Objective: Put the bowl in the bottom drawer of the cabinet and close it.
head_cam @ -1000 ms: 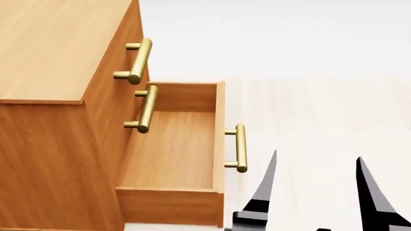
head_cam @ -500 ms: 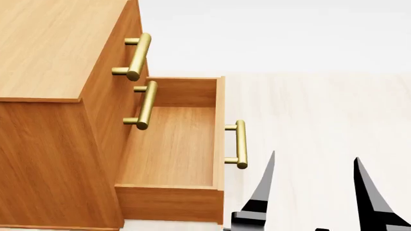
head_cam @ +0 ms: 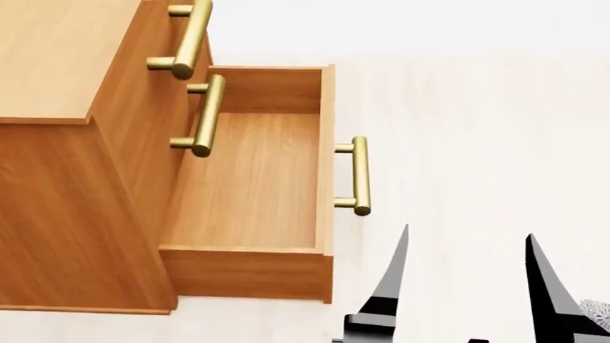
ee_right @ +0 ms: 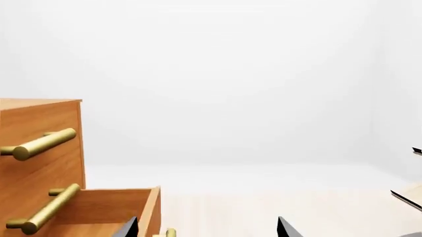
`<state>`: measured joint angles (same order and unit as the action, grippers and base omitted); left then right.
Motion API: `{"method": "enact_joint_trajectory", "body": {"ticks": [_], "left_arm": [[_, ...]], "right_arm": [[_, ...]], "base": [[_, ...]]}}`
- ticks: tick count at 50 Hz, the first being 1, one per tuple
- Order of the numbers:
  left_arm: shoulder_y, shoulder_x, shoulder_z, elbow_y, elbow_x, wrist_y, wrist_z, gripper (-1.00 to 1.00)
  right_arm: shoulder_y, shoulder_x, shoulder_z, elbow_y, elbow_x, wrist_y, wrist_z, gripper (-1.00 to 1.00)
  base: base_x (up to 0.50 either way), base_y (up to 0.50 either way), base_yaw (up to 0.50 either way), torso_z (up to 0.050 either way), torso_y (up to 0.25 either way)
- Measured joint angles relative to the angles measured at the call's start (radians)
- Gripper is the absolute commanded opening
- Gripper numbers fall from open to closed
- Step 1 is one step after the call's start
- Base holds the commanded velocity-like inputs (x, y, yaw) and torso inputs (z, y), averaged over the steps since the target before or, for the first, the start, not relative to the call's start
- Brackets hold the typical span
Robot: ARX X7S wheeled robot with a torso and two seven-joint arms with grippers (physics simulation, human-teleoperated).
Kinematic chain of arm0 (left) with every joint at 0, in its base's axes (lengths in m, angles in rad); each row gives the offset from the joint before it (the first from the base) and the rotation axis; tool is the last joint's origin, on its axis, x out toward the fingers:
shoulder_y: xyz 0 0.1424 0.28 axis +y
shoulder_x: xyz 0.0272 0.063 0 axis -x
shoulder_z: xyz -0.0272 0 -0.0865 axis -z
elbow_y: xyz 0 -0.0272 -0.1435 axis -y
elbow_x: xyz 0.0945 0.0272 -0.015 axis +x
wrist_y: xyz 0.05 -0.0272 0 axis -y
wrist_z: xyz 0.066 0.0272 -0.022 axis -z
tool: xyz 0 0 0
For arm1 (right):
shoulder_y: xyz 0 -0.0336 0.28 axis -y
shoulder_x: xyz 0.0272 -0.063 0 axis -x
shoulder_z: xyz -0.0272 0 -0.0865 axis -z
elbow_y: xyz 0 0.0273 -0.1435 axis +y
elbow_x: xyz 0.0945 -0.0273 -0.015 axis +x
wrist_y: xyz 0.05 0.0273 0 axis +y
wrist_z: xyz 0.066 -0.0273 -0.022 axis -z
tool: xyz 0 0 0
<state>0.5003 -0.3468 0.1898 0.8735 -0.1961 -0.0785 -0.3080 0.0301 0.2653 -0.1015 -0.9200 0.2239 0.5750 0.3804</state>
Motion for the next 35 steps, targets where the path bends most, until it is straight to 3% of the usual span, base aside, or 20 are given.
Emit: {"method": "enact_joint_trajectory", "body": {"ticks": [6, 19, 35], "left_arm": [[-0.001, -0.002, 0.002, -0.007, 0.0, 0.008, -0.003, 1.0], [0.002, -0.007, 0.0, -0.006, -0.013, 0.018, -0.014, 1.0], [0.001, -0.017, -0.005, -0.007, -0.025, 0.026, -0.025, 1.0]], "right_arm": [[-0.001, 0.003, 0.0, -0.001, 0.004, 0.0, 0.003, 1.0], [0.021, 0.003, -0.026, 0.018, 0.012, 0.02, 0.005, 1.0], [0.265, -0.032, -0.055, 0.121, 0.09, 0.181, -0.019, 1.0]], "base": [[0.0, 0.0, 0.0, 0.048, -0.147], [0.0, 0.0, 0.0, 0.0, 0.0], [0.0, 0.0, 0.0, 0.0, 0.0]]}}
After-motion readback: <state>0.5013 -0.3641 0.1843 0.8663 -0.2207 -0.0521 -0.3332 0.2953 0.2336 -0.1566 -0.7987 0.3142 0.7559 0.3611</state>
